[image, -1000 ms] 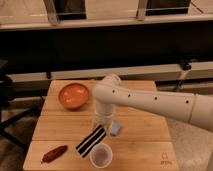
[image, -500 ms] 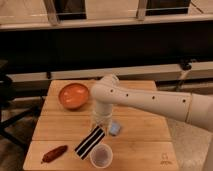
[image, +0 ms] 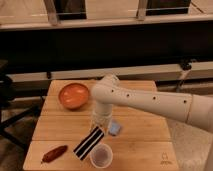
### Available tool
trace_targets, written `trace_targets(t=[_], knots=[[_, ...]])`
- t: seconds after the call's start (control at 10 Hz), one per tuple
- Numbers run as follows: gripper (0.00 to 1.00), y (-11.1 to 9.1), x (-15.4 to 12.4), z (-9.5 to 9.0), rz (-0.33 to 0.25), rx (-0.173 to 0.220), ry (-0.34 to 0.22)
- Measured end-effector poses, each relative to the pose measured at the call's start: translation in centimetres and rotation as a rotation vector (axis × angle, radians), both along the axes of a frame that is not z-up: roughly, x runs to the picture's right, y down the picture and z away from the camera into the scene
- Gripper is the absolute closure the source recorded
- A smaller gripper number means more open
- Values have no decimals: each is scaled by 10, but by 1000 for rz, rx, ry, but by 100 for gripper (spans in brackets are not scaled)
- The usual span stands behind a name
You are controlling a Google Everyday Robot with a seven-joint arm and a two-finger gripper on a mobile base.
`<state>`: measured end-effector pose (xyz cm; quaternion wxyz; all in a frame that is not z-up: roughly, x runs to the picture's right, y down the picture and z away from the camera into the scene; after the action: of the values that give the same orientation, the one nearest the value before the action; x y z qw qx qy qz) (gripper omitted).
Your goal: Place the eraser in the ceramic cup
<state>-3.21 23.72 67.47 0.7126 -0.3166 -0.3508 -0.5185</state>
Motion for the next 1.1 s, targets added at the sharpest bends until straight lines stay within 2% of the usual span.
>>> trace_targets(t=[0.5,1.1], knots=[[96,2,-6,-5,19,-7,-69],[96,1,-21,-7,6,-14,-120]])
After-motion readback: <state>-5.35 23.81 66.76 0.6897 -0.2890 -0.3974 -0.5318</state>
